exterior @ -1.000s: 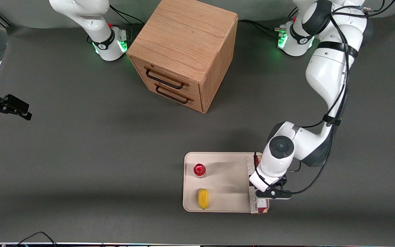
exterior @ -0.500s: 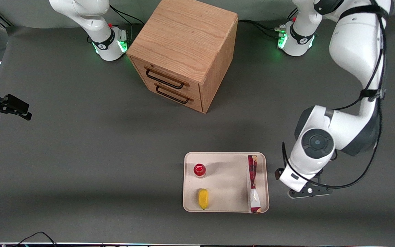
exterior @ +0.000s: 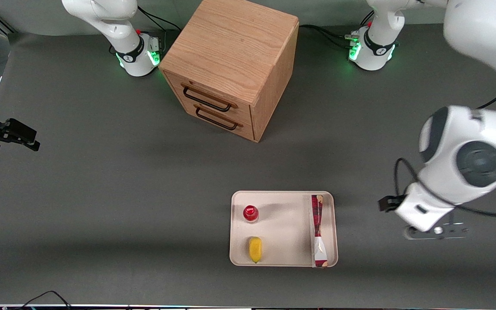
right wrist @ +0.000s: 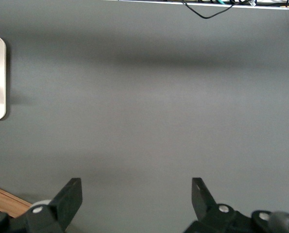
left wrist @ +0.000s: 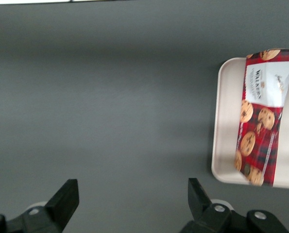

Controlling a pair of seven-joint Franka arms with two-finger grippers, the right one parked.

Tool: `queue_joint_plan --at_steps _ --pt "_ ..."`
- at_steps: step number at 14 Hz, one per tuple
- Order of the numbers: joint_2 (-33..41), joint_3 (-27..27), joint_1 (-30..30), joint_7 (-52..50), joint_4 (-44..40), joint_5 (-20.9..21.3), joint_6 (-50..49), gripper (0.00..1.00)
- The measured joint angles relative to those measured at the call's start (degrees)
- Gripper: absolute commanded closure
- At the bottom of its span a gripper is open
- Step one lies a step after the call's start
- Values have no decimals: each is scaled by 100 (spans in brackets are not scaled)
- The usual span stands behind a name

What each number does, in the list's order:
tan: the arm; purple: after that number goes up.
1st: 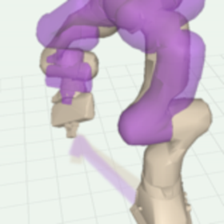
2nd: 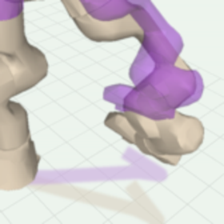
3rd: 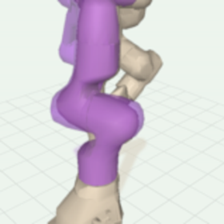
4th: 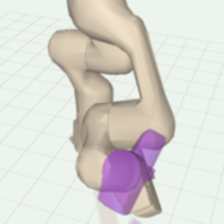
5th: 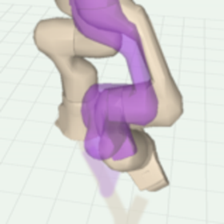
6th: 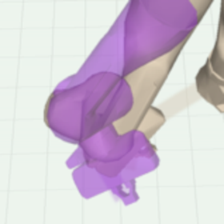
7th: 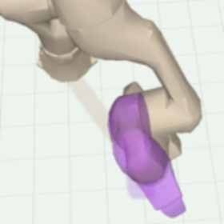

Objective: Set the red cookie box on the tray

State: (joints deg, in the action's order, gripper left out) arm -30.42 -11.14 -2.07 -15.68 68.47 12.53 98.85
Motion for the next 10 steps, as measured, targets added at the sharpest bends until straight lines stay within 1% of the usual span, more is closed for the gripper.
queue_joint_plan --at_steps 2,5,7,10 --pt "457 295 32 344 2 -365 -488 0" --pt "1028 543 39 489 23 -733 -1117 0" --pt "1363 650 50 571 163 -872 -1300 0" --pt "1915 811 71 738 758 -957 -1300 0"
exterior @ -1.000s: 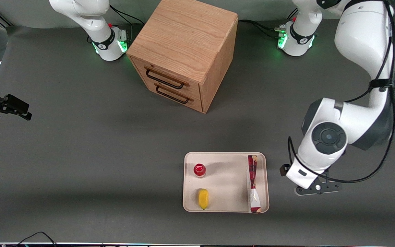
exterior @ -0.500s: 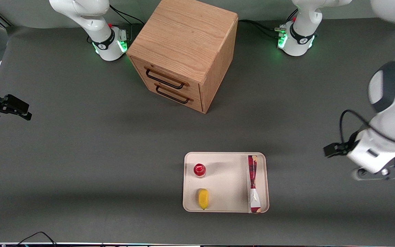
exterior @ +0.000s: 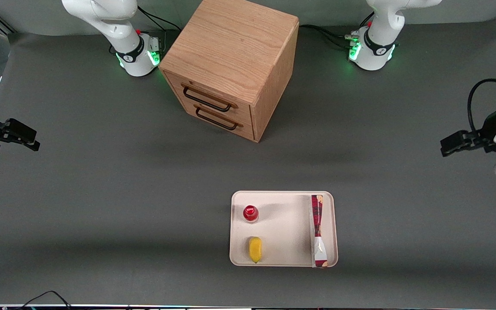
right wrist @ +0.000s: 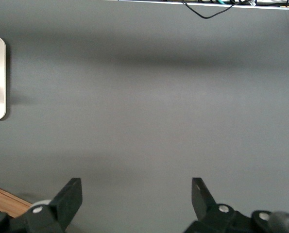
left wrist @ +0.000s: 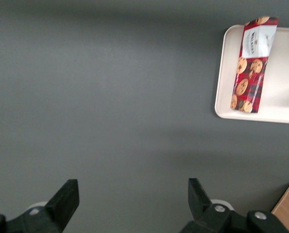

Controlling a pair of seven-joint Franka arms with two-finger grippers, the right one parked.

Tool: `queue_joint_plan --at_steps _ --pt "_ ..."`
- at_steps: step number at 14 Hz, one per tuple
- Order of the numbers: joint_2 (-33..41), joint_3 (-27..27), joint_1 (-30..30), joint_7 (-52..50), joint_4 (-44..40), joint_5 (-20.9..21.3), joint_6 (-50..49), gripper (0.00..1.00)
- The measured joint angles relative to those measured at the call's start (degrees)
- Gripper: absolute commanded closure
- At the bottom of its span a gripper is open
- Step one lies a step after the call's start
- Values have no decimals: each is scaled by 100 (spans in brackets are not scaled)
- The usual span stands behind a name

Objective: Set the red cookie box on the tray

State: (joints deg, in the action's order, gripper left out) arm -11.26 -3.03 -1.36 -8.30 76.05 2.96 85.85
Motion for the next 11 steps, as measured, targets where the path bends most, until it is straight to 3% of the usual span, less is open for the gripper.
queue_joint_plan --at_steps 5,11 --pt "918 201 11 159 1582 -27 782 0" --pt "1235 287 10 348 2084 -57 1052 0"
